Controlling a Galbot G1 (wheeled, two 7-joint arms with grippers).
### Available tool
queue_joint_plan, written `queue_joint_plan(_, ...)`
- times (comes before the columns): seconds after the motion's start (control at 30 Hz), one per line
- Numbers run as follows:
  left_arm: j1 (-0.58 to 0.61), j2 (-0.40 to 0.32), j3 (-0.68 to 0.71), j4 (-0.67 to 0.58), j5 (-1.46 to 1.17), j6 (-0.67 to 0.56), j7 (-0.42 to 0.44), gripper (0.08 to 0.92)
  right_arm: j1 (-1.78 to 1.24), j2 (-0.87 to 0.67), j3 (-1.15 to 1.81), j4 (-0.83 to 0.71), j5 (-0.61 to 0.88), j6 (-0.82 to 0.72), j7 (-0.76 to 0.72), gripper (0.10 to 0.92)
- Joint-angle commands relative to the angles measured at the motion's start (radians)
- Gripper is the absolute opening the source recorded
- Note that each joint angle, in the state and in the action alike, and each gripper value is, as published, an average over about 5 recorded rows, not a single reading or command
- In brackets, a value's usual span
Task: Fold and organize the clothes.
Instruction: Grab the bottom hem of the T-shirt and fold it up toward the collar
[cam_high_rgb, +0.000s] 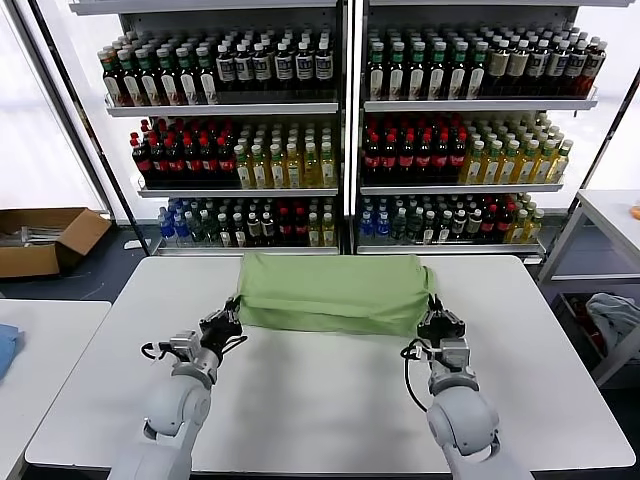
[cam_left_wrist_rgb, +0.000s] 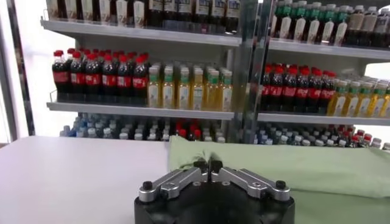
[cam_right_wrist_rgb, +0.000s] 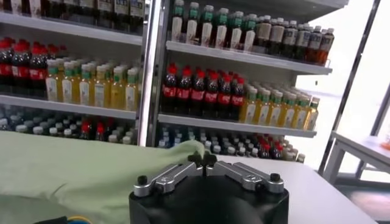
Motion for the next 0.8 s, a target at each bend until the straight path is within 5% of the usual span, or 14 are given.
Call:
queue_joint_plan(0.03,-0.127,0.000,0.038,0.144,-0.017,0.005,-0.006,0.084,0.227,-0.038,-0.050,-0.203,0.067,-0.051,-0.007,0.106)
queue_joint_plan(0.8,-0.279,0.018,0.105,0.341,-0.045,0.087,-0.006,0.084,0.373,0.029,-0.101,-0.454,0.143,-0.147,-0.043,0.106)
